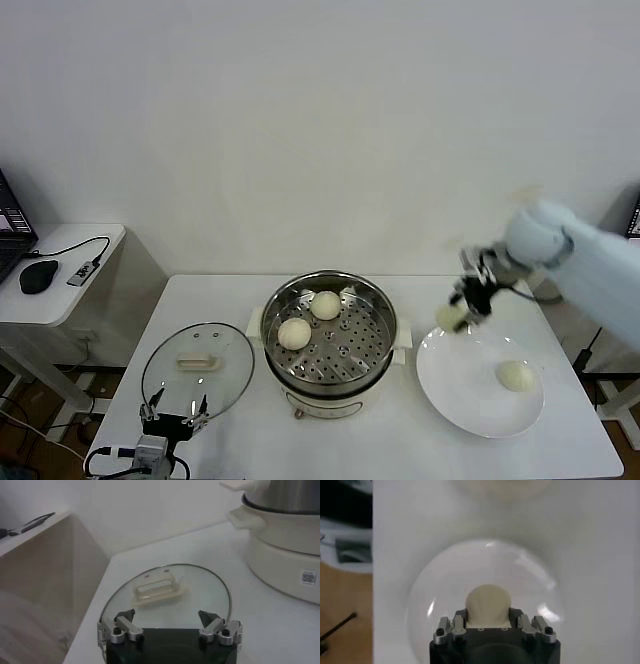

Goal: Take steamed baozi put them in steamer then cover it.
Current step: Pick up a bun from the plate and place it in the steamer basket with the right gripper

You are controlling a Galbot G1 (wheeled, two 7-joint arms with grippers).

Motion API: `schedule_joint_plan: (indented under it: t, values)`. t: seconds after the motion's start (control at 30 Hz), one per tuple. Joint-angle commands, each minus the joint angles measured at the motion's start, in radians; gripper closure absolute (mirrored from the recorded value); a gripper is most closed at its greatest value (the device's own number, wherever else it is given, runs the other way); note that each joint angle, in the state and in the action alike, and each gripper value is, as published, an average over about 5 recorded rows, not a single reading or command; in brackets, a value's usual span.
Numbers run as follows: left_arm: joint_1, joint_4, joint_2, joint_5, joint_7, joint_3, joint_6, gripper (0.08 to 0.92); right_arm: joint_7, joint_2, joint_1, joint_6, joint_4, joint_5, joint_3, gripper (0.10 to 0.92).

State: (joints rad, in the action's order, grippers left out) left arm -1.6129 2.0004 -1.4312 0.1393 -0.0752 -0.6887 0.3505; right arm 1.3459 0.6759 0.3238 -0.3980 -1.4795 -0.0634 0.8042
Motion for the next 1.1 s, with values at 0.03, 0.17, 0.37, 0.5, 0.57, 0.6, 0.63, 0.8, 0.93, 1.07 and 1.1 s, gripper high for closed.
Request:
schedule_joint_plan:
  t: [0.03, 0.17, 0.37, 0.5, 0.57, 0.6, 0.63, 0.8, 0.93, 1.07, 1.1]
  values:
    - [-0.003, 0.008, 0.004, -0.012, 0.017, -0.014, -0.006, 0.177, 0.016, 0.243, 0.327, 0.094, 0.121, -0.214, 0.127, 0.508]
    - [-0.008, 0.016, 0.007, -0.024, 0.020, -0.027, -0.006, 0.177, 0.038, 0.375, 0.340, 0.398, 0.241, -0.298, 0.173, 0.508]
    - [-0.017, 0.033, 0.005, -0.039, 0.022, -0.034, -0.006, 0.177, 0.042, 0.467, 0.318, 0.750, 0.261, -0.279, 0.272, 0.508]
    - [-0.024, 0.035, -0.002, -0.045, 0.027, -0.030, -0.007, 0.177, 0.044, 0.461, 0.280, 0.789, 0.129, -0.188, 0.326, 0.508]
    - [-0.029, 0.038, -0.003, -0.045, 0.027, -0.028, -0.007, 0.177, 0.044, 0.453, 0.266, 0.798, 0.065, -0.140, 0.336, 0.508]
    - [-0.030, 0.040, -0.004, -0.044, 0.026, -0.028, -0.007, 0.177, 0.043, 0.446, 0.263, 0.804, 0.037, -0.112, 0.337, 0.508]
    - [-0.031, 0.043, -0.004, -0.044, 0.026, -0.029, -0.007, 0.177, 0.044, 0.438, 0.262, 0.813, 0.005, -0.078, 0.337, 0.508]
    - [-0.025, 0.046, -0.007, -0.045, 0.025, -0.030, -0.006, 0.177, 0.041, 0.400, 0.261, 0.850, -0.114, 0.083, 0.342, 0.508]
    - [-0.025, 0.048, -0.013, -0.045, 0.025, -0.030, -0.006, 0.177, 0.029, 0.382, 0.236, 0.872, -0.181, 0.179, 0.349, 0.508]
    - [-0.031, 0.054, -0.017, -0.046, 0.026, -0.033, -0.006, 0.177, 0.015, 0.366, 0.212, 0.867, -0.219, 0.226, 0.369, 0.508]
    - [-0.033, 0.057, -0.018, -0.048, 0.026, -0.034, -0.006, 0.177, 0.010, 0.365, 0.207, 0.864, -0.222, 0.228, 0.374, 0.508]
